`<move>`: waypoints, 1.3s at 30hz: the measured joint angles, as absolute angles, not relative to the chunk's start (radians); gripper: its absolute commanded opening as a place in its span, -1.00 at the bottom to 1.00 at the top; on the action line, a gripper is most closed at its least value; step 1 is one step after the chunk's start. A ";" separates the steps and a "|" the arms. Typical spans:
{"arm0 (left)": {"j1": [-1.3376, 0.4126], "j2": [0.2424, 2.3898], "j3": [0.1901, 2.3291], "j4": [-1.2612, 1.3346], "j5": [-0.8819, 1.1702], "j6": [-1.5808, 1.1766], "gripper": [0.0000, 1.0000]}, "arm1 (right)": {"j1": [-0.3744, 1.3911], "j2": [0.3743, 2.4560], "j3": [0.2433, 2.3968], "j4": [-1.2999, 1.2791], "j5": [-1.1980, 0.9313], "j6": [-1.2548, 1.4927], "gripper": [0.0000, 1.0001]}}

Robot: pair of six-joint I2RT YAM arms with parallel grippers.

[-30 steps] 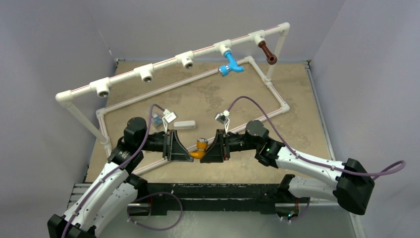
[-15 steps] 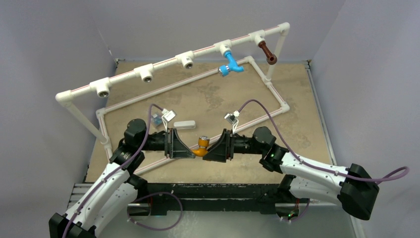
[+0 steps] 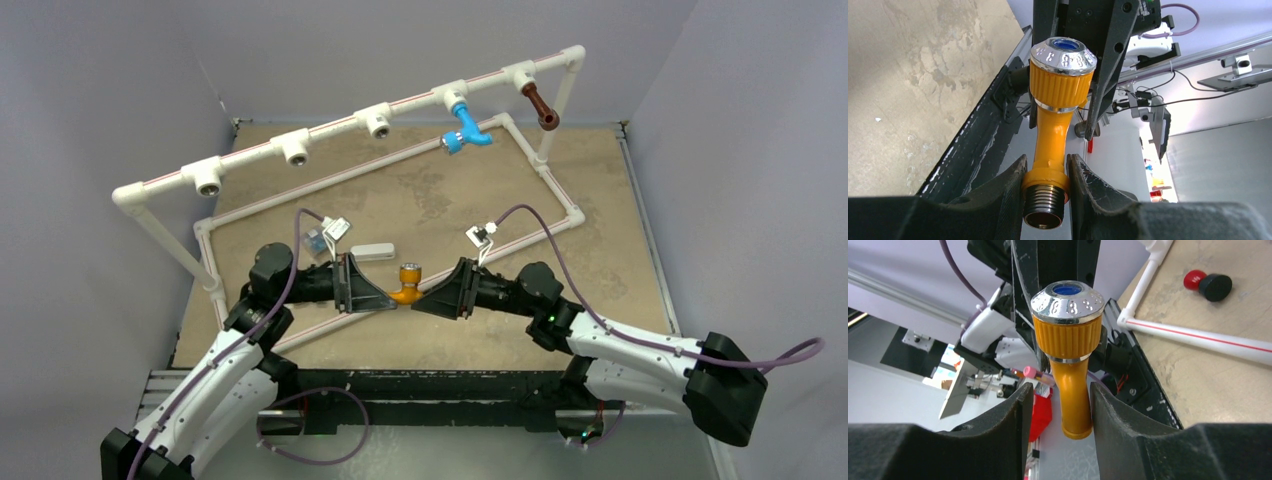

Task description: Install the water faucets

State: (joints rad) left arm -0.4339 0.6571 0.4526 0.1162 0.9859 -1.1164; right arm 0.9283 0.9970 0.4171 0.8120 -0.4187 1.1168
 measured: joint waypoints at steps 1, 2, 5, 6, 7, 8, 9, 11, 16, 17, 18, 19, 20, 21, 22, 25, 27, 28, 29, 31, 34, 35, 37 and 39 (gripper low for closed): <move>-0.434 0.657 0.452 0.122 0.983 -1.119 -1.00 | 0.928 1.000 0.417 0.823 -0.410 1.123 -0.11; -0.434 0.657 0.451 0.130 0.981 -1.126 -1.00 | 0.928 1.004 0.417 0.832 -0.404 1.129 -0.12; -0.434 0.657 0.451 0.147 0.974 -1.138 -1.00 | 0.928 1.010 0.417 0.845 -0.392 1.140 -0.17; -0.434 0.657 0.450 0.153 0.973 -1.142 -1.00 | 0.928 1.010 0.417 0.849 -0.385 1.143 -0.18; -0.434 0.657 0.449 0.159 0.972 -1.144 -1.00 | 0.928 1.010 0.417 0.853 -0.382 1.145 -0.20; -0.434 0.657 0.448 0.165 0.972 -1.145 -1.00 | 0.928 1.010 0.416 0.856 -0.377 1.147 -0.23; -0.434 0.657 0.447 0.170 0.972 -1.147 -1.00 | 0.928 1.010 0.416 0.860 -0.373 1.149 -0.25; -0.434 0.656 0.446 0.174 0.971 -1.152 -1.00 | 0.928 1.010 0.416 0.863 -0.363 1.152 -0.28; -0.434 0.654 0.445 0.188 0.972 -1.168 -1.00 | 0.928 1.011 0.416 0.869 -0.353 1.155 -0.67; -0.434 0.654 0.444 0.191 0.971 -1.169 -1.00 | 0.928 1.012 0.413 0.878 -0.353 1.159 -0.92; -0.433 0.656 0.443 0.196 0.971 -1.170 -1.00 | 0.928 1.012 0.412 0.884 -0.353 1.159 -1.00; -0.433 0.657 0.441 0.200 0.971 -1.175 -1.00 | 0.928 1.012 0.410 0.888 -0.354 1.161 -1.00; -0.433 0.658 0.439 0.207 0.970 -1.178 -1.00 | 0.928 1.012 0.408 0.889 -0.353 1.160 -1.00; -0.432 0.659 0.435 0.214 0.968 -1.184 -1.00 | 0.928 1.012 0.406 0.888 -0.352 1.161 -1.00; -0.432 0.662 0.430 0.220 0.968 -1.187 -1.00 | 0.928 1.012 0.405 0.886 -0.352 1.160 -1.00; -0.432 0.670 0.427 0.224 0.967 -1.189 -0.89 | 0.928 1.007 0.405 0.870 -0.344 1.158 -1.00; -0.432 0.675 0.427 0.228 0.966 -1.190 -0.78 | 0.928 0.995 0.405 0.855 -0.330 1.153 -1.00; -0.432 0.678 0.427 0.231 0.967 -1.190 -0.72 | 0.928 0.991 0.405 0.850 -0.326 1.150 -1.00; -0.433 0.682 0.427 0.232 0.967 -1.190 -0.67 | 0.928 0.985 0.405 0.839 -0.320 1.145 -1.00; -0.433 0.685 0.427 0.231 0.964 -1.190 -0.49 | 0.929 0.975 0.405 0.823 -0.307 1.139 -1.00; -0.435 0.688 0.427 0.230 0.962 -1.188 -0.08 | 0.930 0.962 0.405 0.805 -0.300 1.129 -1.00; -0.435 0.688 0.427 0.224 0.958 -1.185 0.02 | 0.930 0.956 0.405 0.796 -0.294 1.122 -1.00; -0.434 0.687 0.427 0.209 0.952 -1.176 0.16 | 0.929 0.944 0.405 0.775 -0.278 1.110 -1.00; -0.434 0.687 0.431 0.181 0.943 -1.158 0.24 | 0.928 0.927 0.405 0.748 -0.268 1.096 -1.00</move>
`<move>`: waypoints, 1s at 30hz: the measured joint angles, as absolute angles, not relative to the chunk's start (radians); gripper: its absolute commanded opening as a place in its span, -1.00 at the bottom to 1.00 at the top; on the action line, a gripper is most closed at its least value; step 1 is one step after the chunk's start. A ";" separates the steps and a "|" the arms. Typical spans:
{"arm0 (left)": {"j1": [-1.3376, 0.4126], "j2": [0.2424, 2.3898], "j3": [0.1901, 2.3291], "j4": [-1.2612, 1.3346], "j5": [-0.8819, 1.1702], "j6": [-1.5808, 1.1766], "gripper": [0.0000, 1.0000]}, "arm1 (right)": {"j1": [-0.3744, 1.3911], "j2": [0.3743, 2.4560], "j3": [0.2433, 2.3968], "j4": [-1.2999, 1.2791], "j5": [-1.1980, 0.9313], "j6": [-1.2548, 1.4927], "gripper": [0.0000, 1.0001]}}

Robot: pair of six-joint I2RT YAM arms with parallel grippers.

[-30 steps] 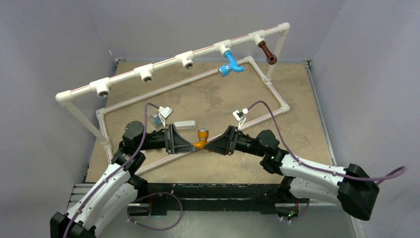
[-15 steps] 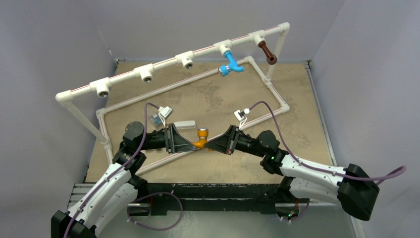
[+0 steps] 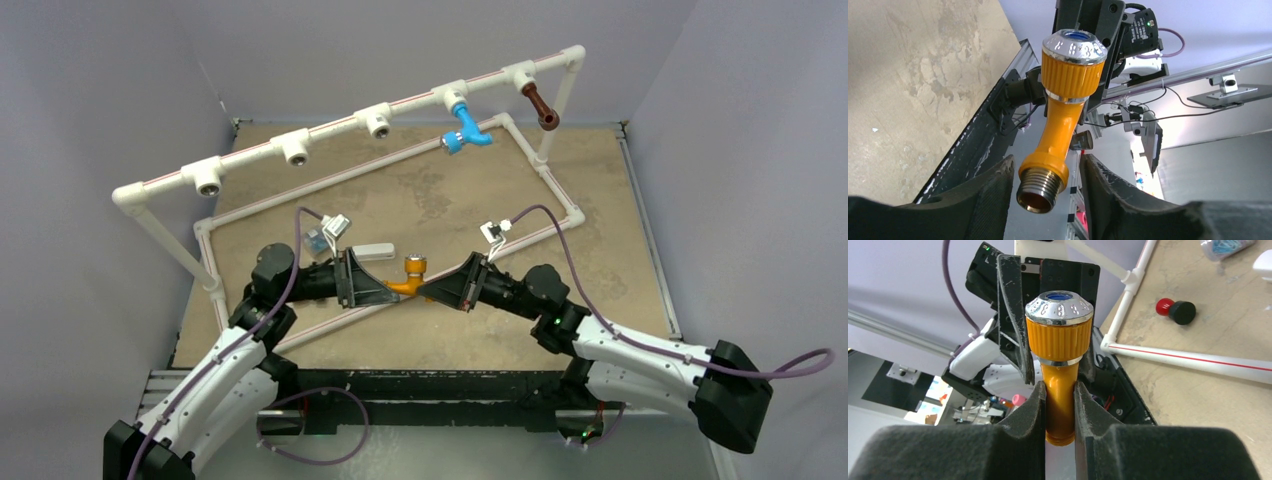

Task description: Install the water faucets

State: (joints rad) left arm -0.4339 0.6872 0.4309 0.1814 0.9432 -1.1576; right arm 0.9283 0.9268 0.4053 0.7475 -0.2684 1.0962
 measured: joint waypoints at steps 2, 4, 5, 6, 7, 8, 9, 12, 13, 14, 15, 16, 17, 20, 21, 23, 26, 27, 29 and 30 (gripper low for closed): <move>-0.434 0.688 0.451 0.122 0.926 -1.128 0.26 | 0.928 0.912 0.405 0.720 -0.258 1.082 -1.00; -0.434 0.689 0.494 0.040 0.899 -1.079 0.30 | 0.928 0.893 0.405 0.684 -0.249 1.066 -1.00; -0.434 0.691 0.525 -0.008 0.882 -1.050 0.33 | 0.928 0.881 0.406 0.662 -0.242 1.055 -1.00; -0.434 0.697 0.563 -0.057 0.864 -1.015 0.34 | 0.928 0.867 0.407 0.635 -0.230 1.041 -1.00; -0.434 0.701 0.583 -0.081 0.852 -0.993 0.34 | 0.928 0.860 0.408 0.624 -0.225 1.035 -1.00; -0.434 0.709 0.617 -0.127 0.832 -0.962 0.34 | 0.928 0.843 0.417 0.596 -0.213 1.014 -1.00; -0.434 0.719 0.649 -0.169 0.813 -0.928 0.34 | 0.928 0.838 0.421 0.585 -0.208 1.007 -1.00; -0.434 0.753 0.757 -0.289 0.762 -0.830 0.33 | 0.928 0.812 0.461 0.505 -0.164 0.944 -1.00; -0.434 0.763 0.786 -0.312 0.750 -0.804 0.33 | 0.928 0.804 0.475 0.482 -0.145 0.920 -1.00; -0.434 0.775 0.822 -0.342 0.741 -0.775 0.32 | 0.928 0.798 0.486 0.463 -0.133 0.901 -1.00; -0.434 0.789 0.863 -0.373 0.726 -0.742 0.30 | 0.928 0.789 0.500 0.440 -0.110 0.874 -1.00; -0.434 0.805 0.908 -0.409 0.708 -0.708 0.27 | 0.928 0.782 0.514 0.421 -0.091 0.847 -1.00; -0.434 0.818 0.943 -0.435 0.693 -0.682 0.24 | 0.928 0.777 0.526 0.406 -0.076 0.825 -1.00; -0.434 0.875 1.094 -0.536 0.603 -0.583 0.19 | 0.928 0.769 0.565 0.381 -0.030 0.750 -1.00; -0.434 0.896 1.147 -0.560 0.566 -0.553 0.15 | 0.928 0.769 0.579 0.375 -0.012 0.721 -1.00; -0.434 0.934 1.244 -0.613 0.494 -0.505 0.01 | 0.928 0.776 0.609 0.370 0.023 0.663 -1.00; -0.434 1.006 1.406 -0.668 0.382 -0.442 -0.32 | 0.928 0.806 0.665 0.371 0.068 0.577 -1.00; -0.434 1.031 1.458 -0.673 0.346 -0.421 -0.37 | 0.928 0.821 0.686 0.373 0.077 0.550 -1.00; -0.434 1.070 1.536 -0.676 0.280 -0.381 -0.55 | 0.928 0.846 0.714 0.387 0.092 0.506 -1.00; -0.434 1.087 1.567 -0.678 0.252 -0.363 -0.66 | 0.928 0.858 0.723 0.399 0.097 0.486 -1.00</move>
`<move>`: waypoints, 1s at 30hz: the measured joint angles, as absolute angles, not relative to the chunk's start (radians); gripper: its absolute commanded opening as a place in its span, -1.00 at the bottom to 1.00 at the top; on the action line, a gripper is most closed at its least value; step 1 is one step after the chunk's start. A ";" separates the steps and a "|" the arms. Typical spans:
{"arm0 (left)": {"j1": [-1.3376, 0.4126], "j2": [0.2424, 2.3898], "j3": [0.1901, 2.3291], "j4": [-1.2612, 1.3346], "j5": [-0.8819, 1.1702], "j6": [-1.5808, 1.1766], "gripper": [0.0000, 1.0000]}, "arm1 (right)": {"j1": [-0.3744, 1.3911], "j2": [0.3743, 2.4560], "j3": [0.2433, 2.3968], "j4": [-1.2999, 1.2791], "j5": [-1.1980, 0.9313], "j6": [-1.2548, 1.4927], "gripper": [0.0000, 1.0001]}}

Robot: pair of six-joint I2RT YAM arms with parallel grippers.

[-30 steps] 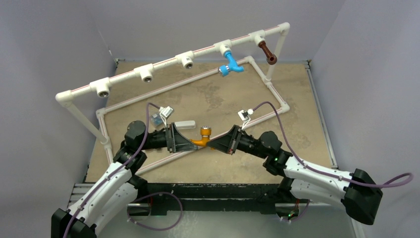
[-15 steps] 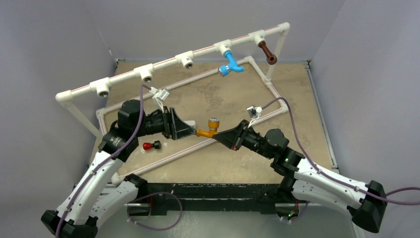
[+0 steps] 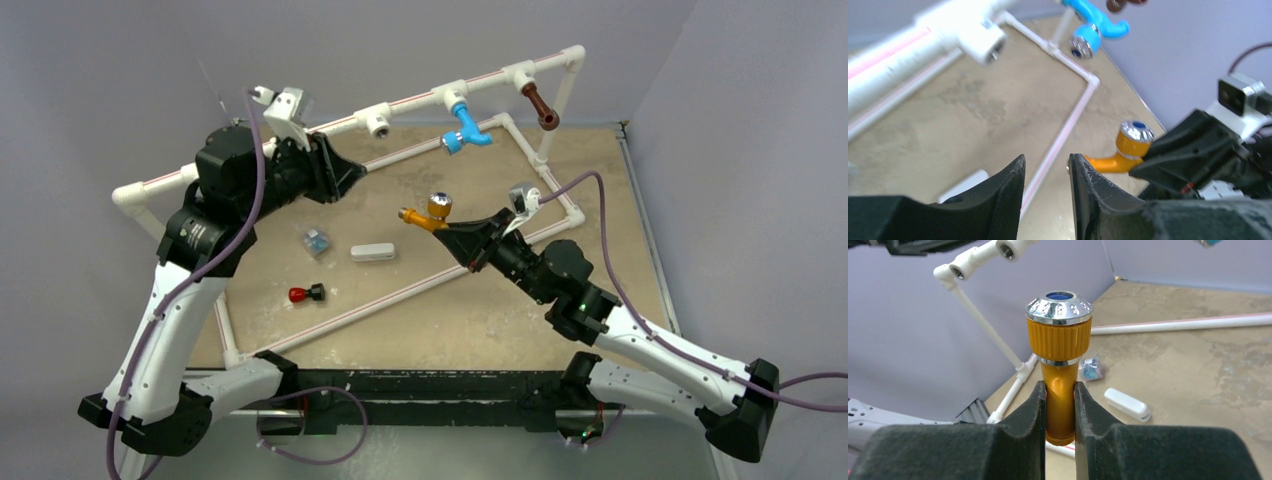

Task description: Install the water faucets

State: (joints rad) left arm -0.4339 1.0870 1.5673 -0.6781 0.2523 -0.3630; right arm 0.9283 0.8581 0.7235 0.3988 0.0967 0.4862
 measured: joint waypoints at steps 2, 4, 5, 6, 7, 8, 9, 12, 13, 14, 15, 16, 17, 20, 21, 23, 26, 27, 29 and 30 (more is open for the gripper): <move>-0.434 1.127 1.630 -0.682 0.191 -0.331 -0.94 | 0.928 0.875 0.740 0.410 0.105 0.451 -1.00; -0.434 1.175 1.699 -0.688 0.124 -0.301 -1.00 | 0.928 0.893 0.763 0.416 0.114 0.406 -1.00; -0.434 1.199 1.731 -0.691 0.089 -0.287 -1.00 | 0.928 0.901 0.776 0.419 0.115 0.386 -1.00; -0.434 1.225 1.761 -0.689 0.039 -0.274 -1.00 | 0.928 0.909 0.789 0.424 0.119 0.366 -1.00; -0.434 1.239 1.772 -0.682 0.007 -0.265 -1.00 | 0.928 0.913 0.800 0.429 0.121 0.350 -1.00; -0.434 1.248 1.773 -0.665 -0.035 -0.255 -1.00 | 0.928 0.917 0.810 0.434 0.122 0.336 -1.00; -0.434 1.254 1.768 -0.649 -0.074 -0.242 -1.00 | 0.928 0.921 0.817 0.441 0.123 0.322 -1.00; -0.434 1.255 1.722 -0.559 -0.198 -0.197 -1.00 | 0.928 0.928 0.830 0.471 0.132 0.290 -1.00; -0.434 1.254 1.703 -0.523 -0.239 -0.182 -1.00 | 0.928 0.930 0.832 0.478 0.134 0.282 -1.00; -0.434 1.254 1.681 -0.480 -0.290 -0.160 -1.00 | 0.928 0.934 0.834 0.487 0.139 0.274 -1.00; -0.434 1.256 1.658 -0.434 -0.339 -0.136 -1.00 | 0.928 0.939 0.837 0.496 0.140 0.267 -1.00; -0.434 1.257 1.633 -0.385 -0.389 -0.110 -1.00 | 0.928 0.945 0.838 0.504 0.140 0.262 -1.00; -0.434 1.257 1.597 -0.315 -0.439 -0.081 -1.00 | 0.928 0.956 0.841 0.514 0.140 0.252 -1.00; -0.431 1.259 1.490 -0.112 -0.556 0.020 -1.00 | 0.928 0.981 0.850 0.530 0.140 0.234 -1.00; -0.427 1.266 1.452 -0.041 -0.590 0.054 -1.00 | 0.928 0.991 0.854 0.536 0.139 0.227 -1.00; -0.414 1.288 1.418 0.047 -0.629 0.099 -1.00 | 0.928 1.004 0.856 0.545 0.138 0.218 -1.00; -0.390 1.322 1.398 0.131 -0.658 0.126 -1.00 | 0.928 1.016 0.861 0.550 0.136 0.212 -1.00; -0.379 1.331 1.393 0.152 -0.663 0.128 -1.00 | 0.928 1.019 0.863 0.552 0.135 0.210 -1.00; -0.360 1.346 1.391 0.179 -0.670 0.133 -1.00 | 0.928 1.022 0.867 0.554 0.135 0.207 -1.00; -0.353 1.350 1.391 0.187 -0.671 0.133 -1.00 | 0.928 1.022 0.867 0.556 0.135 0.207 -1.00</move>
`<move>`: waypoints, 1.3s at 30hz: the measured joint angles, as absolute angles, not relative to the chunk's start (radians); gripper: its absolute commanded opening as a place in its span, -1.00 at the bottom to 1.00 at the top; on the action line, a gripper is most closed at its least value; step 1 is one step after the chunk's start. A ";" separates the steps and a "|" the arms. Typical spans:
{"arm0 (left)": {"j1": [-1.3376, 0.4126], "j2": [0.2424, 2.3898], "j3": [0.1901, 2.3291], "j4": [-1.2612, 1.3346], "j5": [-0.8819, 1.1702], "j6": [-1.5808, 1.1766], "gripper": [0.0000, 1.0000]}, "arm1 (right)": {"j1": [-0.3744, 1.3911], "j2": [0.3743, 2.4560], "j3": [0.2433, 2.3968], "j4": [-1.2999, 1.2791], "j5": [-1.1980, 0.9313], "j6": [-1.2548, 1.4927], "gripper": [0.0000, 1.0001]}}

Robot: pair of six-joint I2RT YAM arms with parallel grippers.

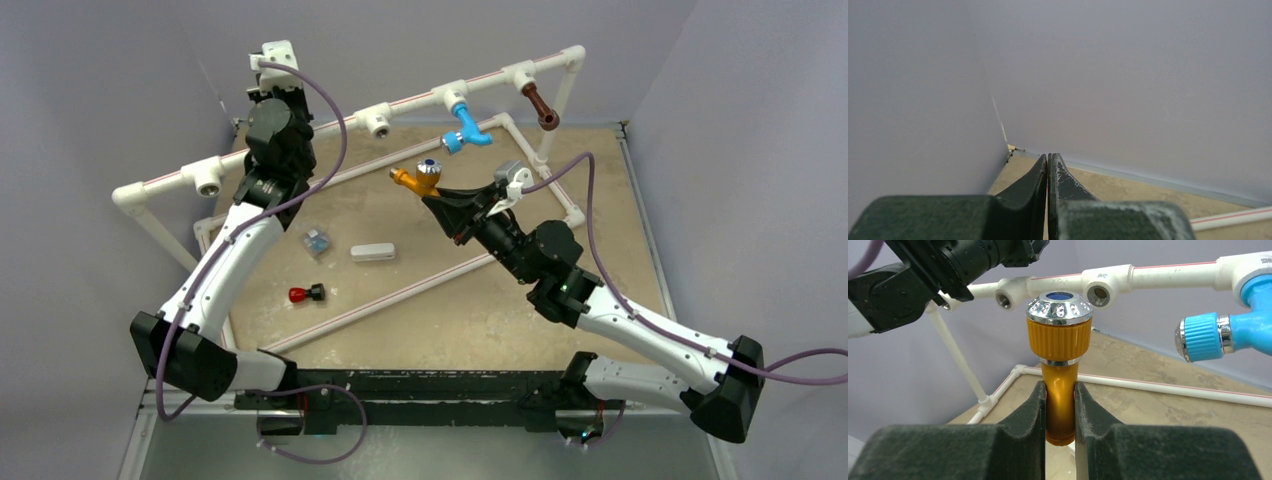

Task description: Install the water faucets

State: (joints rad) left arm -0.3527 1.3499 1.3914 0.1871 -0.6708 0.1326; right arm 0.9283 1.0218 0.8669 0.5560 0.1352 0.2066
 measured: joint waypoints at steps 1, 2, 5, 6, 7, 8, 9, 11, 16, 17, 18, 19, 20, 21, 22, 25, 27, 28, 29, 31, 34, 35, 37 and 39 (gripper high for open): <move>-0.344 1.354 1.391 0.197 -0.671 0.132 -1.00 | 0.928 1.022 0.868 0.559 0.135 0.205 -1.00; -0.337 1.357 1.391 0.202 -0.670 0.130 -1.00 | 0.928 1.022 0.868 0.562 0.134 0.205 -1.00; -0.320 1.362 1.391 0.191 -0.659 0.109 -1.00 | 0.928 1.022 0.870 0.570 0.131 0.205 -1.00; -0.315 1.364 1.391 0.182 -0.653 0.097 -1.00 | 0.928 1.023 0.871 0.573 0.131 0.205 -1.00; -0.313 1.366 1.393 0.167 -0.646 0.088 -1.00 | 0.928 1.025 0.872 0.578 0.131 0.205 -1.00; -0.311 1.370 1.395 0.153 -0.639 0.081 -1.00 | 0.928 1.028 0.874 0.580 0.131 0.205 -1.00; -0.308 1.377 1.398 0.135 -0.630 0.070 -1.00 | 0.928 1.030 0.876 0.582 0.130 0.205 -1.00; -0.305 1.389 1.400 0.100 -0.612 0.055 -1.00 | 0.928 1.035 0.880 0.582 0.129 0.205 -1.00; -0.299 1.407 1.409 0.029 -0.587 0.011 -1.00 | 0.928 1.050 0.887 0.586 0.128 0.204 -1.00; -0.299 1.407 1.414 0.018 -0.585 0.002 -1.00 | 0.928 1.055 0.888 0.588 0.129 0.204 -1.00; -0.297 1.406 1.414 0.007 -0.584 -0.009 -1.00 | 0.928 1.060 0.889 0.590 0.130 0.202 -1.00; -0.296 1.406 1.414 0.002 -0.582 -0.016 -1.00 | 0.928 1.064 0.890 0.591 0.131 0.200 -1.00; -0.296 1.406 1.417 -0.007 -0.580 -0.025 -1.00 | 0.928 1.071 0.890 0.596 0.133 0.197 -1.00; -0.295 1.405 1.419 -0.014 -0.579 -0.034 -1.00 | 0.928 1.076 0.890 0.599 0.136 0.196 -1.00; -0.295 1.404 1.419 -0.020 -0.578 -0.042 -1.00 | 0.928 1.083 0.890 0.605 0.139 0.192 -1.00; -0.294 1.401 1.419 -0.036 -0.572 -0.069 -1.00 | 0.928 1.108 0.892 0.633 0.152 0.177 -1.00; -0.294 1.398 1.419 -0.043 -0.570 -0.079 -1.00 | 0.928 1.122 0.892 0.659 0.167 0.161 -1.00; -0.294 1.398 1.419 -0.046 -0.570 -0.086 -1.00 | 0.929 1.127 0.891 0.675 0.173 0.151 -1.00; -0.294 1.397 1.419 -0.049 -0.570 -0.092 -1.00 | 0.929 1.131 0.889 0.696 0.178 0.139 -1.00; -0.294 1.396 1.419 -0.055 -0.569 -0.099 -1.00 | 0.936 1.132 0.878 0.743 0.199 0.112 -1.00; -0.293 1.396 1.422 -0.064 -0.569 -0.115 -1.00 | 0.965 1.147 0.875 0.812 0.250 0.054 -1.00; -0.293 1.396 1.423 -0.067 -0.569 -0.121 -1.00 | 0.972 1.157 0.875 0.836 0.271 0.030 -1.00; -0.292 1.396 1.423 -0.070 -0.569 -0.126 -1.00 | 1.000 1.175 0.875 0.865 0.299 -0.001 -1.00; -0.292 1.396 1.423 -0.071 -0.569 -0.135 -1.00 | 1.022 1.204 0.875 0.896 0.334 -0.038 -1.00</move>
